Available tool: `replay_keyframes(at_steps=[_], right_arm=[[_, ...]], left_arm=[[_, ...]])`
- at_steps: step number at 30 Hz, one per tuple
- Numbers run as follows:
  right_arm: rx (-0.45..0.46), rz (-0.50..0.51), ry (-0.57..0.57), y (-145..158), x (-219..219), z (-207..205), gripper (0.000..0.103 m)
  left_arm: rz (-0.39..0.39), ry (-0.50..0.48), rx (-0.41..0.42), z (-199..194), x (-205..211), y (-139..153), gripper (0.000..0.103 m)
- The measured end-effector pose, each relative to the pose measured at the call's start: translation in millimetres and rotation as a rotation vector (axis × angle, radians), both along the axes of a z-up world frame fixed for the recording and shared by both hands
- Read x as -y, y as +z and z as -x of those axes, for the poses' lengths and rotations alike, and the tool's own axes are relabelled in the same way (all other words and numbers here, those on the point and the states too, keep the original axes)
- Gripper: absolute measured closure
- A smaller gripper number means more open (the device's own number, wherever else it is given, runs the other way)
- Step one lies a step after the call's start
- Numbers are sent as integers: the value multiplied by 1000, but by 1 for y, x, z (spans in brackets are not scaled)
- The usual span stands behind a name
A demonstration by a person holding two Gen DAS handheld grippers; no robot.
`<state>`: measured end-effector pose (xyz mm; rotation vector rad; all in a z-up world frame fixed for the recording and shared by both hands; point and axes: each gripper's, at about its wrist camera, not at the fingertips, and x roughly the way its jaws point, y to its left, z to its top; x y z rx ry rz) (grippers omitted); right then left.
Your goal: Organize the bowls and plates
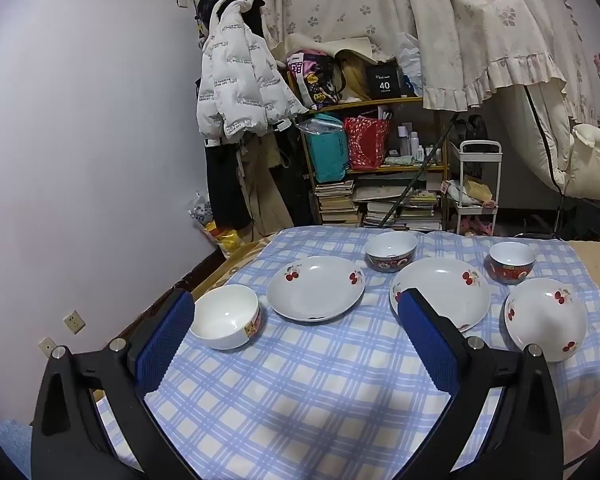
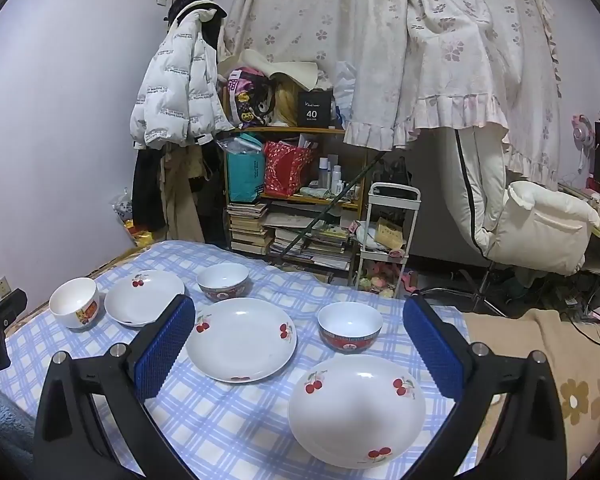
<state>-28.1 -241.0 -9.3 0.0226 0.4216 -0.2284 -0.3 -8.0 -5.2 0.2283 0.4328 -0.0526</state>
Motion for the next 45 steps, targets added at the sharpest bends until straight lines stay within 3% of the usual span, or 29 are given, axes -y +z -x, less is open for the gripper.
replay_keyframes(at_steps=[45], right_arm=[[-6, 1, 0, -3, 2, -2, 0]], left_arm=[[11, -4, -13, 1, 1, -6, 3]])
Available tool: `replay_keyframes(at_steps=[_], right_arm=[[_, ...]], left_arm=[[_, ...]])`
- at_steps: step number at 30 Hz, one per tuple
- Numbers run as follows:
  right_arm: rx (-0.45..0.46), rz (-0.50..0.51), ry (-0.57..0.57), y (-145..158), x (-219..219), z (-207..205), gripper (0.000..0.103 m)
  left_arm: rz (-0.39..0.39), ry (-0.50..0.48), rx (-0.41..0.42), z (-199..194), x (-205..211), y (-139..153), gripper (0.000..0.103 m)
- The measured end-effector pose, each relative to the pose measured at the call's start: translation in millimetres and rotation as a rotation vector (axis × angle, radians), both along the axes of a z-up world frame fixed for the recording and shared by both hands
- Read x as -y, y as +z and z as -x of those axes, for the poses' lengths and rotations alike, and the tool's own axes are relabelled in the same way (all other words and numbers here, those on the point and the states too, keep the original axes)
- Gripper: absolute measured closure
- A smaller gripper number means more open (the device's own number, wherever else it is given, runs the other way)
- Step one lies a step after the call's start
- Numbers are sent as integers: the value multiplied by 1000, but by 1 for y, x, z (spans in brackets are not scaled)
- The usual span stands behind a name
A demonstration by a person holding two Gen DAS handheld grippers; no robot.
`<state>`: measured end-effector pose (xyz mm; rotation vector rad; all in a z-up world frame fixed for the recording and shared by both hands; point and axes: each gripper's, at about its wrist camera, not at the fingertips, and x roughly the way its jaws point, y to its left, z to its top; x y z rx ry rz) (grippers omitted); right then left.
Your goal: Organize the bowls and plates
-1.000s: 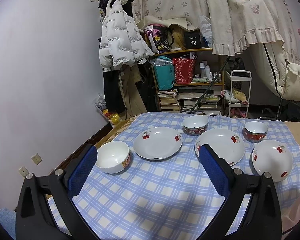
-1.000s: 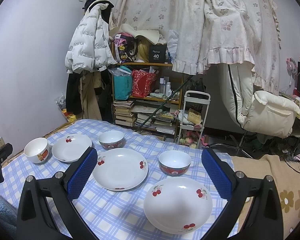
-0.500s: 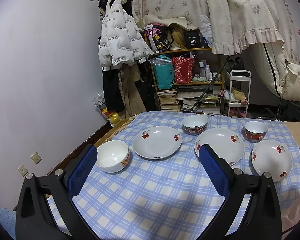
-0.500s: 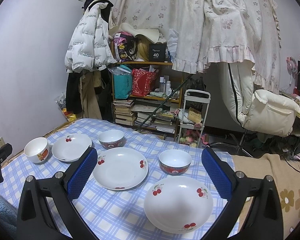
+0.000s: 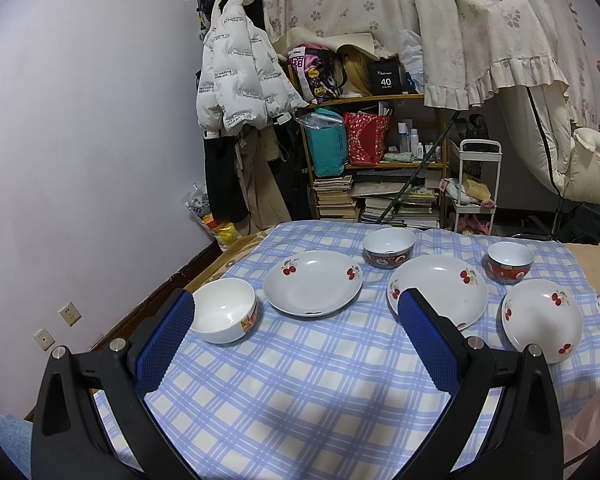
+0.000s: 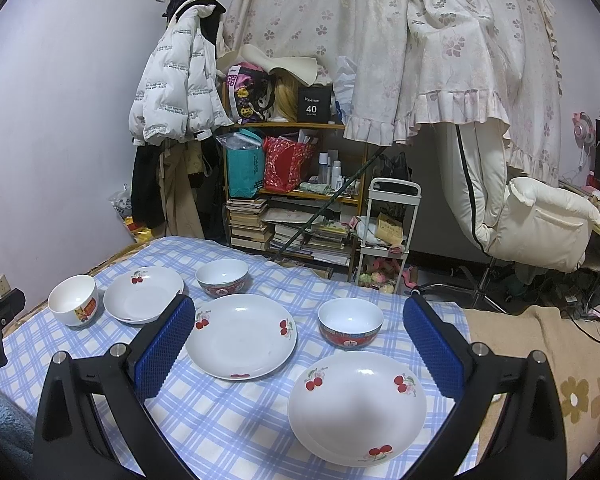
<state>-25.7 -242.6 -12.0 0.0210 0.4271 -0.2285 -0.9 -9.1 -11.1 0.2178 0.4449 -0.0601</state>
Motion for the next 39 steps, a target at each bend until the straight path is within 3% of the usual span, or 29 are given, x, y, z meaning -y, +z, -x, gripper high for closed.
replay_keyframes(at_steps=[33, 39], right_arm=[[-13, -9, -5, 3, 3, 2, 0], [-12, -38, -11, -11, 13, -6, 0]], left_arm=[[15, 0, -9, 6, -5, 2, 3], [12, -9, 8, 7, 2, 11, 3]])
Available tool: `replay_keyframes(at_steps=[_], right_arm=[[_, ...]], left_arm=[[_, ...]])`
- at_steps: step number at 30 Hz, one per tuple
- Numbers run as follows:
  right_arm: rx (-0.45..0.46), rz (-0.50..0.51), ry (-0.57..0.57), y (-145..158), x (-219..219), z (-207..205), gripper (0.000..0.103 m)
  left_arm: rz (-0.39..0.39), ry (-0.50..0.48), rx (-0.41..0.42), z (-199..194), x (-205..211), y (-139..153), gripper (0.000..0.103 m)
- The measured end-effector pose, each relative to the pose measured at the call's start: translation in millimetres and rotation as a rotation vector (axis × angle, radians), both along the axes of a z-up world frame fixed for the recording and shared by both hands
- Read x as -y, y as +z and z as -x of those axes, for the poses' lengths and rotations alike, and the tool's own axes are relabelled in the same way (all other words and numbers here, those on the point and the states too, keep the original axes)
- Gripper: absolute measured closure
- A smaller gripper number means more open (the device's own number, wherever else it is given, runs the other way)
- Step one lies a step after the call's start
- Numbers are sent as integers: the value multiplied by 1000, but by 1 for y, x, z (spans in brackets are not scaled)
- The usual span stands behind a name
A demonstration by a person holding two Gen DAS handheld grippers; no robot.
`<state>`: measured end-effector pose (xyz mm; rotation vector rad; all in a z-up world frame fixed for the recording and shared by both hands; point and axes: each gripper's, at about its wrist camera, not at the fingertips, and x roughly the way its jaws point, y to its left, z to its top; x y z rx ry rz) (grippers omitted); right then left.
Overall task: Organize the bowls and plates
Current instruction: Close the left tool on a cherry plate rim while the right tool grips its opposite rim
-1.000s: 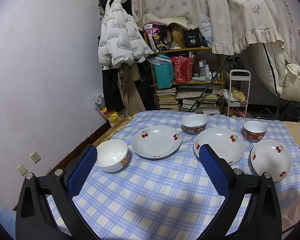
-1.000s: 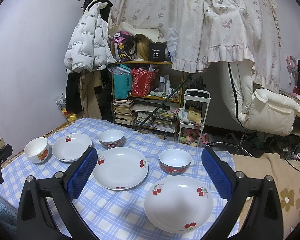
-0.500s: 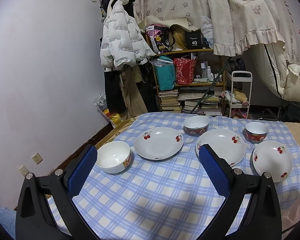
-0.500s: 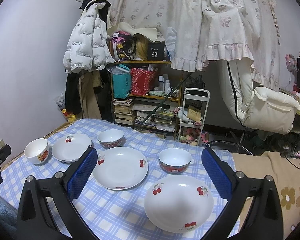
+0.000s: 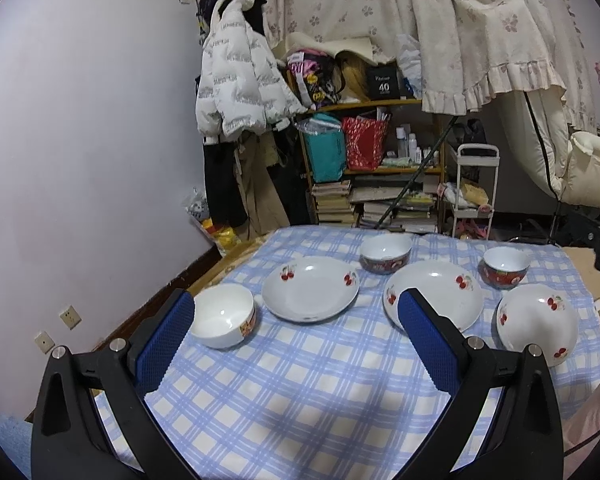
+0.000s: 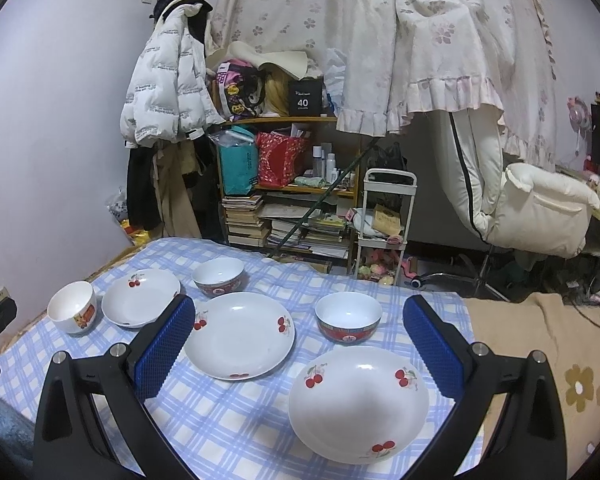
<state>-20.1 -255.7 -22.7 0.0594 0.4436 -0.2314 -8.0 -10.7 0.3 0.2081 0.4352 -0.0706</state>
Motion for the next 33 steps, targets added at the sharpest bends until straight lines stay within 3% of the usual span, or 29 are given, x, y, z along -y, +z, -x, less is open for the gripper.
replay_keyframes(at_steps=[3, 12, 16, 19, 28, 33], right_arm=[[1, -33, 1, -7, 10, -6, 0], [55, -81, -12, 20, 23, -32, 0], [87, -81, -9, 34, 33, -59, 0], [95, -108, 3, 37, 39, -82, 0], [16, -105, 29, 19, 62, -147, 0], [-51, -104, 50, -6, 66, -172, 4]], left_arm=[[-1, -5, -15, -5, 5, 4, 3], [1, -4, -134, -52, 22, 17, 3], [-48, 22, -200, -85, 39, 18, 3], [-18, 30, -228, -106, 48, 19, 3], [-14, 26, -370, -166, 76, -15, 3], [-32, 19, -463, -186, 88, -55, 3]])
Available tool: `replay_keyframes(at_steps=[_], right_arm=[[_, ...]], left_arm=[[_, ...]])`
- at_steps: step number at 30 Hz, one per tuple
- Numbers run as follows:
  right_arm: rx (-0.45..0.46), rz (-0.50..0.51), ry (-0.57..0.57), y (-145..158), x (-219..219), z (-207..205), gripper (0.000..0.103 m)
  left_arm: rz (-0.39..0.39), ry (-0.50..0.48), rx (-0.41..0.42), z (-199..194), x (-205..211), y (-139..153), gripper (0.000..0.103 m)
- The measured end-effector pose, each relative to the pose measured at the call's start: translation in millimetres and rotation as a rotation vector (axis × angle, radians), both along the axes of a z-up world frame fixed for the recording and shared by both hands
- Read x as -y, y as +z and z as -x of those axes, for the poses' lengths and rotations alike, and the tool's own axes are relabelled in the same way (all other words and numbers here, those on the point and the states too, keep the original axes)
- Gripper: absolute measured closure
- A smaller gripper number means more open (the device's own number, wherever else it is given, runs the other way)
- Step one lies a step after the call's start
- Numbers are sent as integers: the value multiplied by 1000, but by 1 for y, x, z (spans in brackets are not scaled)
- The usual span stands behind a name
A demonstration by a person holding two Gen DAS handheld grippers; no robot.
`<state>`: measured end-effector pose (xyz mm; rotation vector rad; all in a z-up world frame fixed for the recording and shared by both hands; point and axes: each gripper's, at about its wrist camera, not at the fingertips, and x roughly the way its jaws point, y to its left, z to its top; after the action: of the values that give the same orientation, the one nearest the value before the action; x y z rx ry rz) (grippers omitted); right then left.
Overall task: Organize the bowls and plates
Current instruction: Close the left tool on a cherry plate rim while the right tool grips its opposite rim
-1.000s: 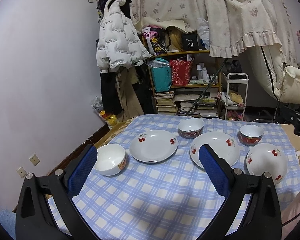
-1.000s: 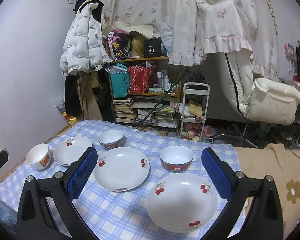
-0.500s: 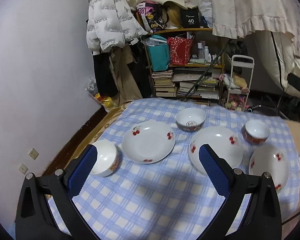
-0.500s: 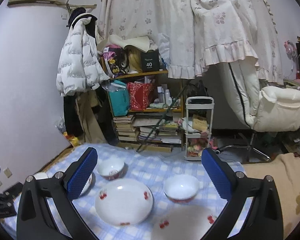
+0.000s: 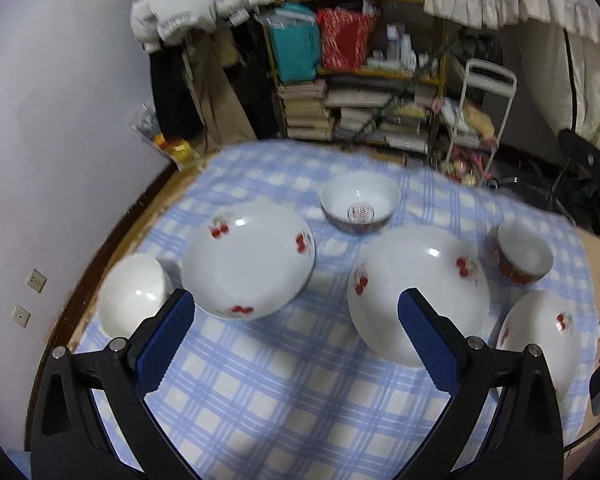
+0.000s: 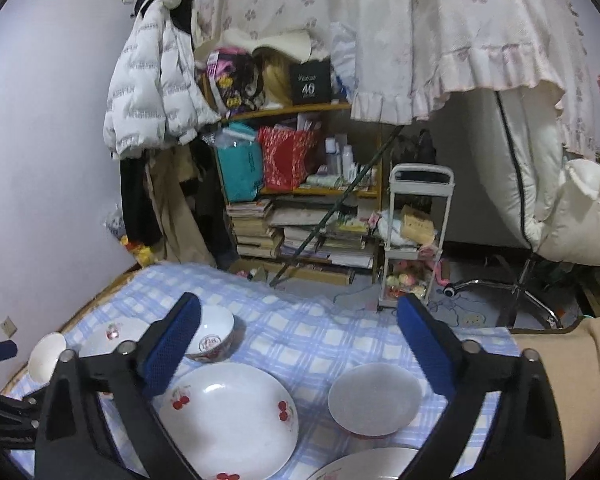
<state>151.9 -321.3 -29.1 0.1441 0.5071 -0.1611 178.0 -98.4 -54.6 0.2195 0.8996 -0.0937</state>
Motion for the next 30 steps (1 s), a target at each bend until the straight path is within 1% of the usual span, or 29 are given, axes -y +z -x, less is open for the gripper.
replay_keyframes(at_steps=[2, 4, 6, 8, 9, 12, 13, 15, 16, 17, 19, 24, 30], right_arm=[[-25, -32, -22, -13, 4, -9, 5], [-38, -64, -12, -25, 8, -18, 6], [-82, -75, 9, -39, 9, -28, 7], [-122, -54, 33, -52, 5, -37, 17], [-154, -35, 47, -58, 4, -43, 19], [-204, -13, 85, -73, -1, -53, 24], [-222, -8, 98, -78, -2, -55, 27], [-273, 11, 127, -90, -6, -62, 36], [-295, 16, 140, -96, -8, -65, 47], [-325, 14, 153, -102, -9, -68, 50], [-382, -4, 171, -116, -10, -75, 50], [-475, -10, 184, -142, -11, -84, 50], [-532, -2, 189, -156, -12, -87, 50]], left_arm=[[-16, 6, -30, -5, 3, -18, 3], [-13, 17, -66, -9, 4, -35, 3], [0, 30, -104, -13, 4, -50, 3], [13, 41, -141, -19, 5, -63, 3], [18, 44, -158, -22, 6, -69, 3], [31, 47, -186, -30, 8, -81, 3], [32, 50, -195, -32, 9, -85, 3], [36, 52, -215, -38, 10, -91, 3], [39, 54, -227, -40, 10, -94, 3], [42, 57, -238, -43, 11, -97, 3], [48, 60, -259, -47, 12, -104, 3], [42, 57, -285, -54, 15, -118, 3], [44, 41, -319, -60, 19, -132, 3]])
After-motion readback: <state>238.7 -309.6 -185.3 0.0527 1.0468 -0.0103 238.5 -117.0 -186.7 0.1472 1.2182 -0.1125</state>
